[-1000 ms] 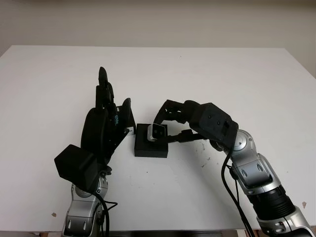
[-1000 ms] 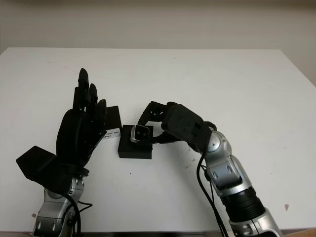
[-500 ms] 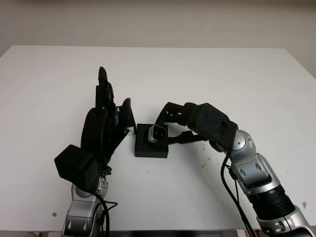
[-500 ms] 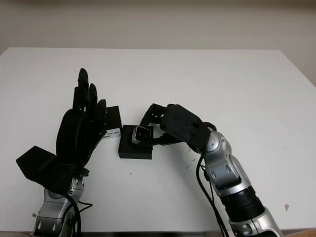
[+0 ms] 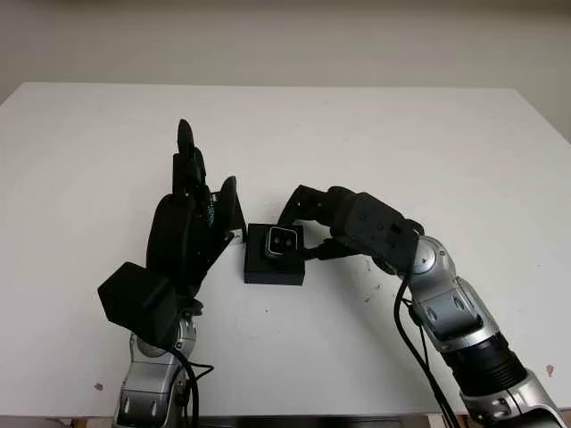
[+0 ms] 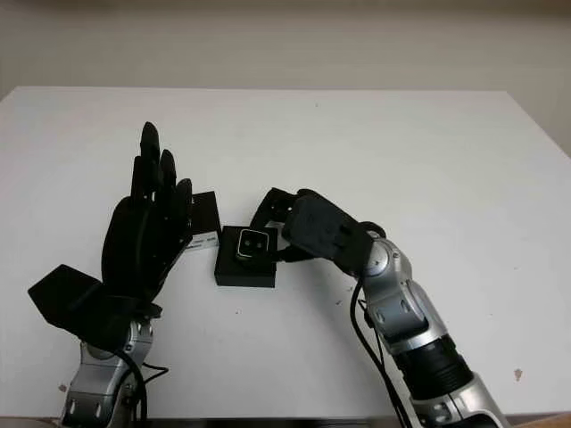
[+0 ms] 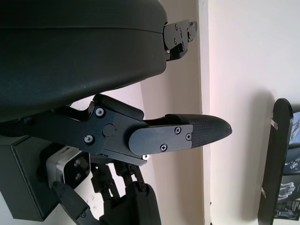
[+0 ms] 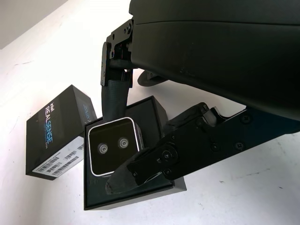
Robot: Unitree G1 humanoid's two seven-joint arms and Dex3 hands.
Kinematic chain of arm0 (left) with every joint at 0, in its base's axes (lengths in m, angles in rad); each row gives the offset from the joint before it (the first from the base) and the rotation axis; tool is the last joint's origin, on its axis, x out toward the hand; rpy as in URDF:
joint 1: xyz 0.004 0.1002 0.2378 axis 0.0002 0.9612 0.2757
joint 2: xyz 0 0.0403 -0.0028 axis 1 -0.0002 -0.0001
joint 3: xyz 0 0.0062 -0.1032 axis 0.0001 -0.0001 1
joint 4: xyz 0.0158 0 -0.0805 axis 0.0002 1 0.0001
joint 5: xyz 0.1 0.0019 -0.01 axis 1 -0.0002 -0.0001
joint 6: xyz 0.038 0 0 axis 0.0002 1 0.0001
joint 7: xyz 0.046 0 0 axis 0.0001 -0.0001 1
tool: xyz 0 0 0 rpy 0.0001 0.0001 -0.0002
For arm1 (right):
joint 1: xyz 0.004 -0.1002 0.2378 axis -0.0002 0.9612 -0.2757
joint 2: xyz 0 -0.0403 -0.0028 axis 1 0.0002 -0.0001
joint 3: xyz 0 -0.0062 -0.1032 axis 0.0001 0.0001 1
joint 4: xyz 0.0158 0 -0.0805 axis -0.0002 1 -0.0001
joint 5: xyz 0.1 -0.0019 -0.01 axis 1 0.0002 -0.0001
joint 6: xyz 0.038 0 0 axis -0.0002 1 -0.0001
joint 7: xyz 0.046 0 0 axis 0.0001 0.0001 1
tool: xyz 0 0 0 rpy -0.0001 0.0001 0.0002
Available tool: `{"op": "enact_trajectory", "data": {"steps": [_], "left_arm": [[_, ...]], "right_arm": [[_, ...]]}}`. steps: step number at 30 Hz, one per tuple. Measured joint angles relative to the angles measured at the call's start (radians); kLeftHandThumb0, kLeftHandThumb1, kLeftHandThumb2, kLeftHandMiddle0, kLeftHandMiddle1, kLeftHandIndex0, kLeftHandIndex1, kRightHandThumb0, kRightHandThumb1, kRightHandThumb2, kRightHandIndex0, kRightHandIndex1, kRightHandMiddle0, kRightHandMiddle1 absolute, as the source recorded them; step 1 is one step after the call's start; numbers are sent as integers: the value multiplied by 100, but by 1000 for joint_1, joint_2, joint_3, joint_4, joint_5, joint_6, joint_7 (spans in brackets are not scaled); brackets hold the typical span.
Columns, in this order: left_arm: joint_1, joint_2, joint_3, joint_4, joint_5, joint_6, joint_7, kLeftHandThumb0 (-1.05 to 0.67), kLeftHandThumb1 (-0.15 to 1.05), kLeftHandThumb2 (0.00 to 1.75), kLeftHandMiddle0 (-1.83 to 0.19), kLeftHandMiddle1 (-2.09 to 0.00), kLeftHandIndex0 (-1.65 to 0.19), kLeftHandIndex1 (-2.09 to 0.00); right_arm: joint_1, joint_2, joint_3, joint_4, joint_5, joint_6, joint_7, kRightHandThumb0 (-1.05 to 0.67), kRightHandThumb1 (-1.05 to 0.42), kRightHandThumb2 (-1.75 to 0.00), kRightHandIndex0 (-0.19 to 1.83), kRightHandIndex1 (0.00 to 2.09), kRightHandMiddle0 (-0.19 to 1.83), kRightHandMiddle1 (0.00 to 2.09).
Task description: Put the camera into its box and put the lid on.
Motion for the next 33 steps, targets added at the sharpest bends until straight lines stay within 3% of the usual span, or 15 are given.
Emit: {"op": "enact_trajectory", "data": {"steps": [19,33], "left_arm": [[2,-1,-1,0,0,4,0,-73,105,47,19,0,19,0],[5,-1,-1,0,-1,3,-2,-74,105,46,19,0,19,0]], "right_arm": [[7,12,-4,58,0,-114,-26,-40,-96,-5,33,22,32,188],[9,19,-6,61,-2,-106,-28,-40,-96,-5,33,21,32,186]]}}
